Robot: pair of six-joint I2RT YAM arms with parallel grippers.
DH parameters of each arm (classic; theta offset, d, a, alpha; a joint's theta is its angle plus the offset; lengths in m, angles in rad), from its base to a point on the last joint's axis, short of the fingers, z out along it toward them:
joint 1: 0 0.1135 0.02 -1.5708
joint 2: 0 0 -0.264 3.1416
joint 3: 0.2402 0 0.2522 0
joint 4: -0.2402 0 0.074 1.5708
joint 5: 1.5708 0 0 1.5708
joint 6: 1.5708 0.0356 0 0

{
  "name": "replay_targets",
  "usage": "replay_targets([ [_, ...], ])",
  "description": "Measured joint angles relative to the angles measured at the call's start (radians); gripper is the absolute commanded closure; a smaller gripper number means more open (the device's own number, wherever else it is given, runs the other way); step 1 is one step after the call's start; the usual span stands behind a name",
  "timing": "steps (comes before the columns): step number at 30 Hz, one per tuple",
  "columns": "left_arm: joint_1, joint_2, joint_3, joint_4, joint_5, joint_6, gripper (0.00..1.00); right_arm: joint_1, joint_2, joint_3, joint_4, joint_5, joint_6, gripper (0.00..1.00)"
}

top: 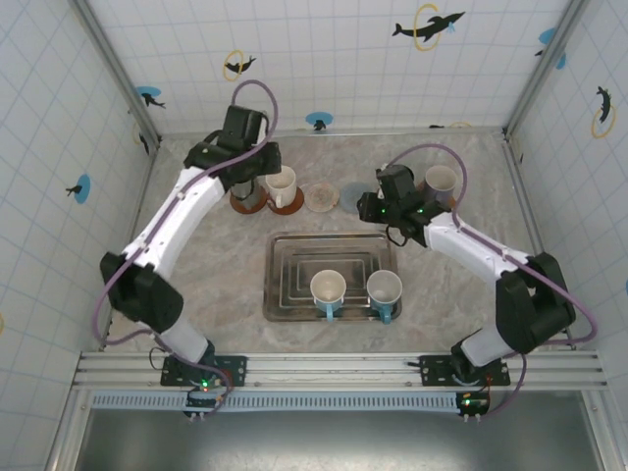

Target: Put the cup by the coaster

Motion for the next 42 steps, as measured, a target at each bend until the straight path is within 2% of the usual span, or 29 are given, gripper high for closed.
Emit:
replay_targets([
  [10,-0.012,-0.128,-0.153,0.190,-0.064,-0.018,0.60,0.154,-0.111,0.004,-0.106,0.156,0.001,0.47],
  [17,-0.118,-0.247,-0.357,0.300,-0.211,-0.035,0.60,0.235,-0.175,0.002,-0.169,0.253,0.017,0.47],
  [25,-0.152,-0.364,-0.576,0.425,-0.230,-0.023,0.60,0.305,-0.181,0.003,-0.241,0.328,0.023,0.47],
  [35,-0.152,-0.403,-0.616,0.475,-0.248,0.003,0.60,0.397,-0.193,0.003,-0.381,0.404,0.048,0.47],
  [42,-0.152,-0.403,-0.631,0.490,-0.248,0.018,0.61,0.489,-0.281,0.003,-0.500,0.480,0.117,0.47],
])
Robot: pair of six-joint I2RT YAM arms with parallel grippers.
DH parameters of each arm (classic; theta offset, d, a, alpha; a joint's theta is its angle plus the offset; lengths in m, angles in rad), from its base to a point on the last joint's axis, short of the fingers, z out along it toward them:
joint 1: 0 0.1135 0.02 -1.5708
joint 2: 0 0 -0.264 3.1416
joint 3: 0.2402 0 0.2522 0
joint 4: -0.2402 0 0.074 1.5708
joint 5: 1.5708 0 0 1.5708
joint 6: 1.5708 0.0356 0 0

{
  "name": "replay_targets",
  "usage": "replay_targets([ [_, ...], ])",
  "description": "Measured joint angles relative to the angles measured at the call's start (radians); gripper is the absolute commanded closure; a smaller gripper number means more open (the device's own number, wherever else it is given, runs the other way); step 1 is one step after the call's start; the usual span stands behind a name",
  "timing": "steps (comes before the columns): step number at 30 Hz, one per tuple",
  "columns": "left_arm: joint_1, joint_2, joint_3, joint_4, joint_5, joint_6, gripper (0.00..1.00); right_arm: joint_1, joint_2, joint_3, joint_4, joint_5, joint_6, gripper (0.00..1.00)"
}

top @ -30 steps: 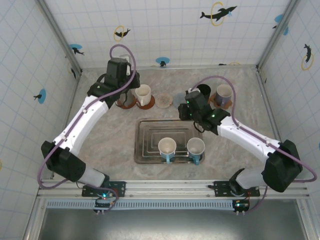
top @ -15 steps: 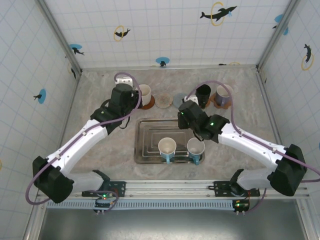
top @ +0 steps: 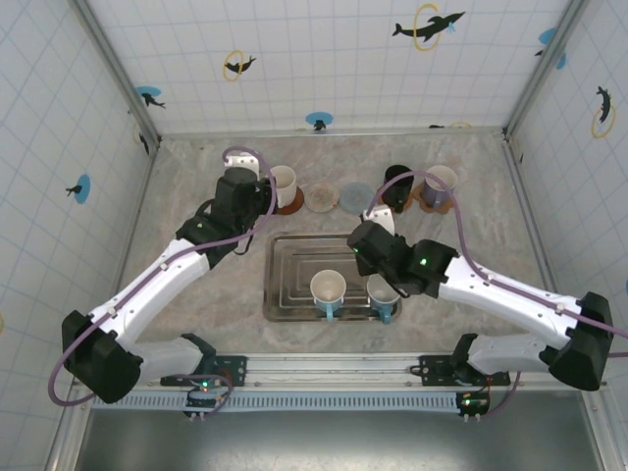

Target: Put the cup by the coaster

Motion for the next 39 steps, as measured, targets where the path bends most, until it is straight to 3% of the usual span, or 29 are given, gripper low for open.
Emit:
replay_targets([
  [9,0.000,0.000,-0.014,0.007,0.000,0.000,0.61,0.125,-0.055,-0.026,-0.112,0.056,0.150,0.48],
  [27,0.000,0.000,-0.016,0.017,0.000,0.003,0.60,0.360,-0.138,-0.165,-0.270,0.050,0.453,0.47],
  [39,0.000,0.019,-0.017,0.024,0.001,0.003,0.60,0.377,-0.171,-0.283,-0.229,-0.021,0.512,0.45],
])
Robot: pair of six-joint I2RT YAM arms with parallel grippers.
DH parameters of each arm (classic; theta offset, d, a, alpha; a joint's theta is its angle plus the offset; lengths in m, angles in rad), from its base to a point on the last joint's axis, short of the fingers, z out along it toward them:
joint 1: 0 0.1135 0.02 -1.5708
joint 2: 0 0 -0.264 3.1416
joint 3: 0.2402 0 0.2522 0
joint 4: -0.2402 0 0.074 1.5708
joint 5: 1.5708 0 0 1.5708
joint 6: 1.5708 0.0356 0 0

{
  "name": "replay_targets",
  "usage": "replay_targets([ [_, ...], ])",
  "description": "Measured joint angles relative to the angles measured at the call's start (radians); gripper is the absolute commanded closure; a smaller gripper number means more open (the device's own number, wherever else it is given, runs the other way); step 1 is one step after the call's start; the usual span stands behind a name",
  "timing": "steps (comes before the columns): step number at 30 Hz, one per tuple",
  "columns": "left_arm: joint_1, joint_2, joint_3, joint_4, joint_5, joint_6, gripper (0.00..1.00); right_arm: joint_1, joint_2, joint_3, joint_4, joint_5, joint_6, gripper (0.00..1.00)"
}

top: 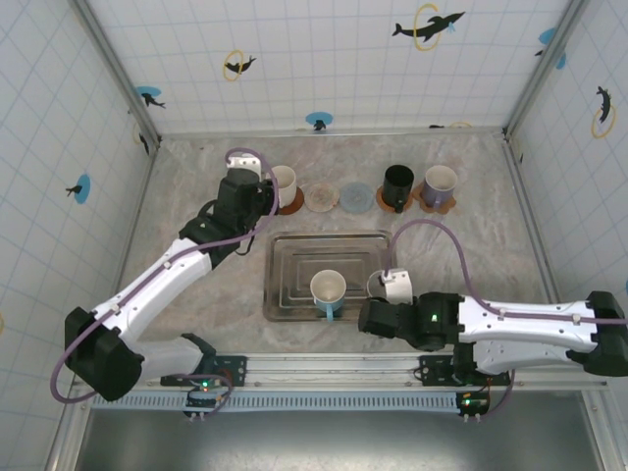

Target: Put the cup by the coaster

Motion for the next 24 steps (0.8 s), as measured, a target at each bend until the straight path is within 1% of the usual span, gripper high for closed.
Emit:
replay_targets([
  [6,0.000,0.029,0.000,0.006,0.001,0.000,0.60,-0.002,-0.019,-0.055,0.044,-0.011,0.018,0.45],
  [9,0.000,0.042,0.000,0.006,0.003,0.000,0.60,-0.012,-0.020,-0.069,0.063,-0.022,0.018,0.48],
  [16,0.000,0.064,0.000,0.007,0.003,0.000,0.60,-0.077,-0.025,-0.119,0.121,-0.059,0.005,0.53],
  [24,0.000,0.085,0.001,0.010,0.003,0.000,0.60,-0.126,-0.020,-0.127,0.175,-0.093,-0.031,0.58],
])
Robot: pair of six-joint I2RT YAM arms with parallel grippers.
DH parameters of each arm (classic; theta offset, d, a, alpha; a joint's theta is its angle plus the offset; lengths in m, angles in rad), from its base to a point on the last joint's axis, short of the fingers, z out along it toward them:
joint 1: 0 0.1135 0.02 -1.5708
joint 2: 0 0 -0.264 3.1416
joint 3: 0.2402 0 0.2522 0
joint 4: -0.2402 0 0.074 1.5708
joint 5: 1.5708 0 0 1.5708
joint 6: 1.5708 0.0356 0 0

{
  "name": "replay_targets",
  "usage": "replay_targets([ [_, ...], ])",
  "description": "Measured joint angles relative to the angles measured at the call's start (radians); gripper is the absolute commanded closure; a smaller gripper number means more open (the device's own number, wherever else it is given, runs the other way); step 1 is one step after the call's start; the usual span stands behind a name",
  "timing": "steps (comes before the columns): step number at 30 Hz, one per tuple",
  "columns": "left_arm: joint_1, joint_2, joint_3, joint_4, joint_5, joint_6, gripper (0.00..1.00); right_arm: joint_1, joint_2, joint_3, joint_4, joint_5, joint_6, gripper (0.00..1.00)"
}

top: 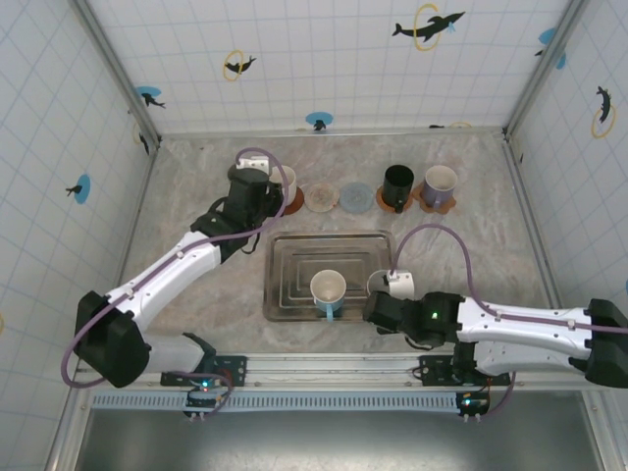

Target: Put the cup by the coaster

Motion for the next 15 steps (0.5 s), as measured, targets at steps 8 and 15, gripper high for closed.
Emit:
replay_targets([
  [8,0.000,0.025,0.008,0.005,0.000,0.000,0.60,-0.023,0.045,0.000,0.032,-0.034,-0.033,0.62],
  [15,0.000,0.029,0.012,0.009,0.000,0.000,0.60,-0.028,0.063,0.000,0.036,-0.045,-0.046,0.70],
])
